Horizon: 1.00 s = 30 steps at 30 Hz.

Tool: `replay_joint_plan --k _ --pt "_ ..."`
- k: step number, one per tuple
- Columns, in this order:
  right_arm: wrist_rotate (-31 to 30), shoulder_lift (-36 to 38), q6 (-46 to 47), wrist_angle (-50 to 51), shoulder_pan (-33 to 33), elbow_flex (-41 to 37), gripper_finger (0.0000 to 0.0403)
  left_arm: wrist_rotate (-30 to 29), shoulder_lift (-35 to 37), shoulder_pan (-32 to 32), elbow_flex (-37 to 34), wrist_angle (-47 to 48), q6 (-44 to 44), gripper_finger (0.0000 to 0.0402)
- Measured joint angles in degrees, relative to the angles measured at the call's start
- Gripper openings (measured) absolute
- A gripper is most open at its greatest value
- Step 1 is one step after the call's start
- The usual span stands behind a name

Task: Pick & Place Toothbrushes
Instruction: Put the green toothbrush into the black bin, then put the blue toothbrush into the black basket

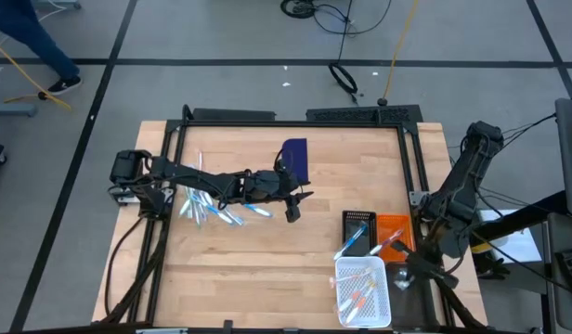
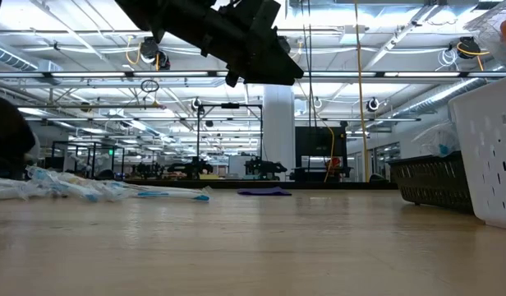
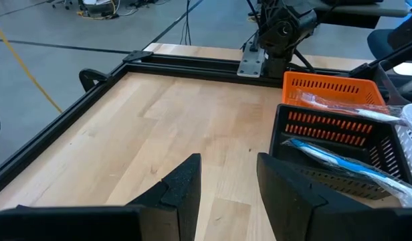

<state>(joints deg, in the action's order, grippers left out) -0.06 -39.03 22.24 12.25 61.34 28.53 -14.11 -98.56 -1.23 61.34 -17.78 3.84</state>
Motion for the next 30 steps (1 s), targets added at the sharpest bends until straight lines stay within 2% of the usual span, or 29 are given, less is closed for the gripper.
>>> replay_joint_plan --k 8,17,21,23,27,30 --pt "0.09 0.02 1.16 0.52 0.00 0.00 0.0047 0.00 0.00 0.00 0.00 0.00 0.17 0.0147" --pt "0.11 -0.07 4.03 1.52 0.05 -0.24 0.0090 0.02 0.00 0.00 0.00 0.00 0.85 0.0147" --pt "0.80 -0.09 4.80 -4.68 1.01 -3.93 0.0103 0.02 0.00 0.00 0.00 0.00 0.90 0.0147" --pt "3.12 0.01 5.94 -7.39 1.36 -5.72 0.0107 0.02 0.00 0.00 0.00 0.00 0.90 0.0147" --pt "4.36 0.04 8.55 -9.72 1.42 -7.72 0.0102 0.02 0.00 0.09 0.00 0.00 0.92 0.0147" --pt "4.38 0.14 6.68 -12.59 1.38 -8.02 0.0094 0.02 0.00 0.11 0.00 0.00 0.81 0.0147"
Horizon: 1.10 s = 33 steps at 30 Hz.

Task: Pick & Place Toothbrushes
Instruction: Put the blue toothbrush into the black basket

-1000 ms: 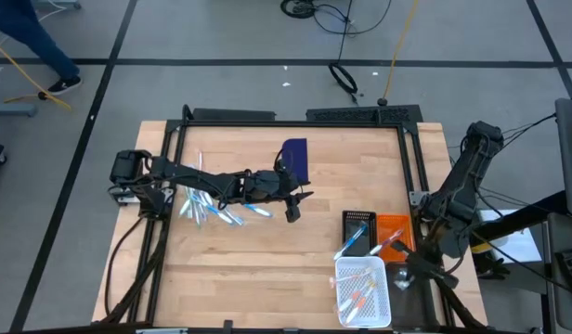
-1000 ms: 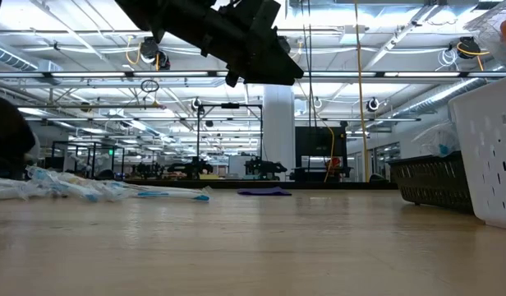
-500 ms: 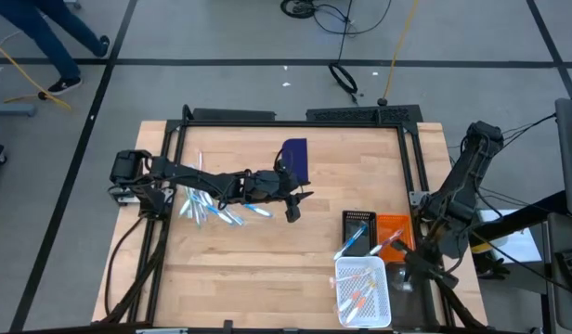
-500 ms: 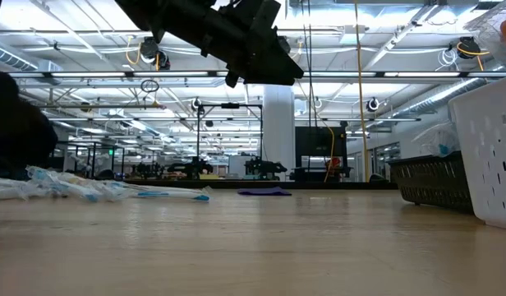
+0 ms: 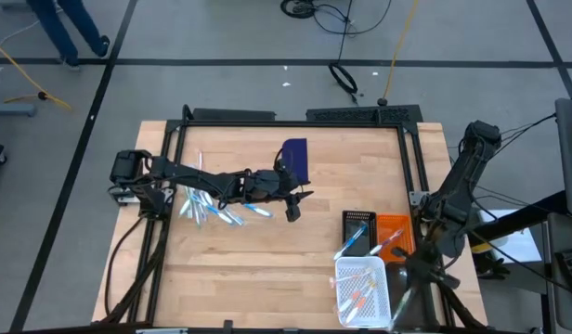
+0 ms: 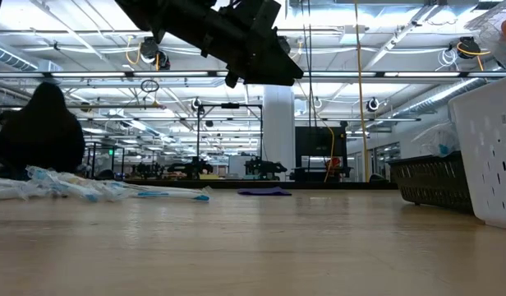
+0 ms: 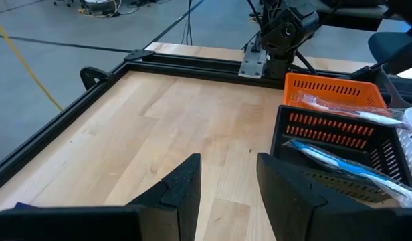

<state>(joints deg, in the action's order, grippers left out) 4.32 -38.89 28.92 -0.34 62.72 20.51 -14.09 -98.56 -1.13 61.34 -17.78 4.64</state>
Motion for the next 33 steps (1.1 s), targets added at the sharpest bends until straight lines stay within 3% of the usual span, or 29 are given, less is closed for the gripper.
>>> replay_joint_plan --k 8,16,19,22,33 --pt "-4.52 0.56 -13.29 -8.10 -2.08 0.04 0.0080 0.00 0.00 0.00 0.00 0.00 0.09 0.0147" --pt "-26.50 1.17 -23.49 -8.53 -7.01 0.04 0.0073 0.00 0.00 -0.02 0.00 0.01 0.18 0.0147" --pt "-31.34 1.17 -24.03 -9.65 -11.21 0.04 0.0073 0.00 0.00 -0.02 0.02 1.03 0.18 0.0147" --pt "-30.86 0.92 -24.04 -11.72 -16.54 0.04 0.0073 0.02 0.00 0.16 0.04 4.65 0.17 0.0147" --pt "-15.92 -0.75 -25.17 -17.95 -37.28 0.09 0.0073 0.15 4.54 3.38 0.15 27.93 5.50 0.0147"
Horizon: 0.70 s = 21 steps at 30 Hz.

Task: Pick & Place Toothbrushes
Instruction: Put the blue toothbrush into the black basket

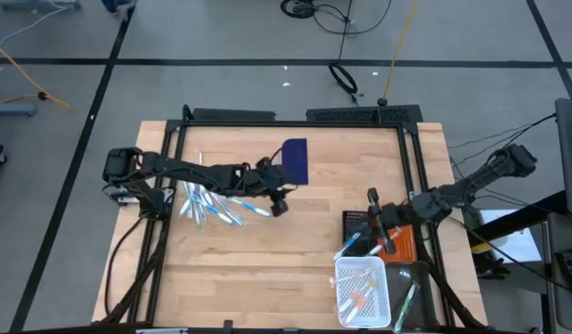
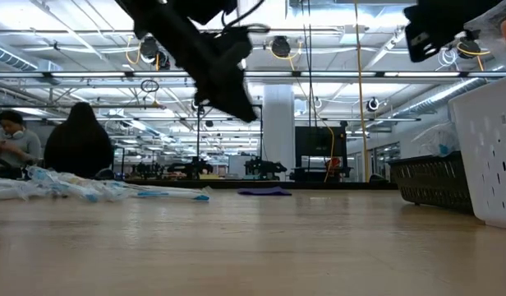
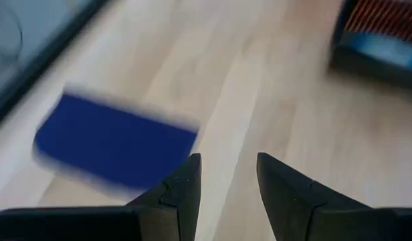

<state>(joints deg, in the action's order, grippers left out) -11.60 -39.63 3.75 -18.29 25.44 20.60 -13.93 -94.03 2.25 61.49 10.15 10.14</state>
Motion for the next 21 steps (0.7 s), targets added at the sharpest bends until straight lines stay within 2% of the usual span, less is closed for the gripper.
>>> replay_joint_plan --k 11,16,21 --pt "14.74 -8.69 0.45 -9.25 -15.39 0.00 0.0073 0.03 4.47 3.35 -0.23 27.60 3.72 0.0147" --pt "20.25 -12.65 1.58 -14.46 -20.12 -0.04 0.0073 0.47 3.80 4.38 -0.14 36.55 4.32 0.0147" --pt "22.44 -15.43 2.58 -16.58 -22.53 0.01 0.0073 5.32 2.50 4.33 -0.11 38.09 2.31 0.0147"
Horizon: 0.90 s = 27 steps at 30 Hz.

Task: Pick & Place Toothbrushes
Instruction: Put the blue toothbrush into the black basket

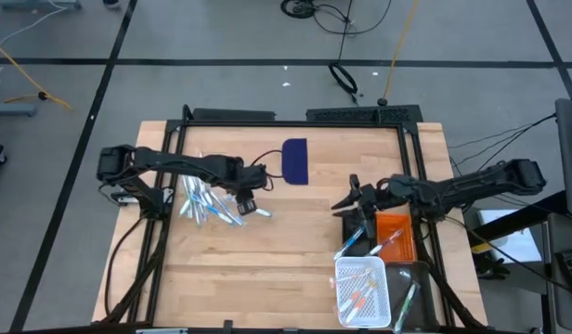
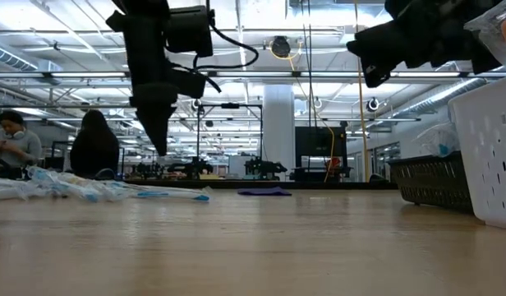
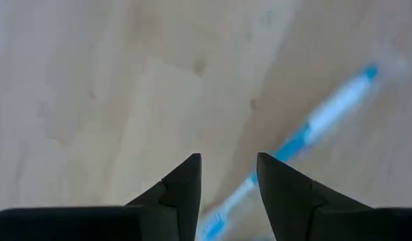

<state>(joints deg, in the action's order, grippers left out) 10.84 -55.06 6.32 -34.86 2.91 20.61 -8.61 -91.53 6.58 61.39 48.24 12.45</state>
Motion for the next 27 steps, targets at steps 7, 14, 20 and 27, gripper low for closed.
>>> replay_joint_plan --k 7,14,20,27 --pt "0.00 -0.91 0.47 -0.23 -0.27 -0.01 0.0073 0.25 -1.40 -1.10 -0.37 1.57 -2.93 0.0147" --pt "-0.01 -0.93 0.48 -0.03 -0.27 -0.01 0.0073 2.65 -3.70 -1.49 -0.50 2.29 -2.50 0.0147" --pt "-0.01 -0.90 0.48 0.56 -0.21 -0.01 0.0073 4.17 -8.33 -2.30 -0.55 2.47 -3.74 0.0147" --pt "-0.01 -0.90 0.41 0.83 -0.21 -0.01 0.0073 3.68 -12.38 -2.74 -0.36 2.01 -3.82 0.0147"
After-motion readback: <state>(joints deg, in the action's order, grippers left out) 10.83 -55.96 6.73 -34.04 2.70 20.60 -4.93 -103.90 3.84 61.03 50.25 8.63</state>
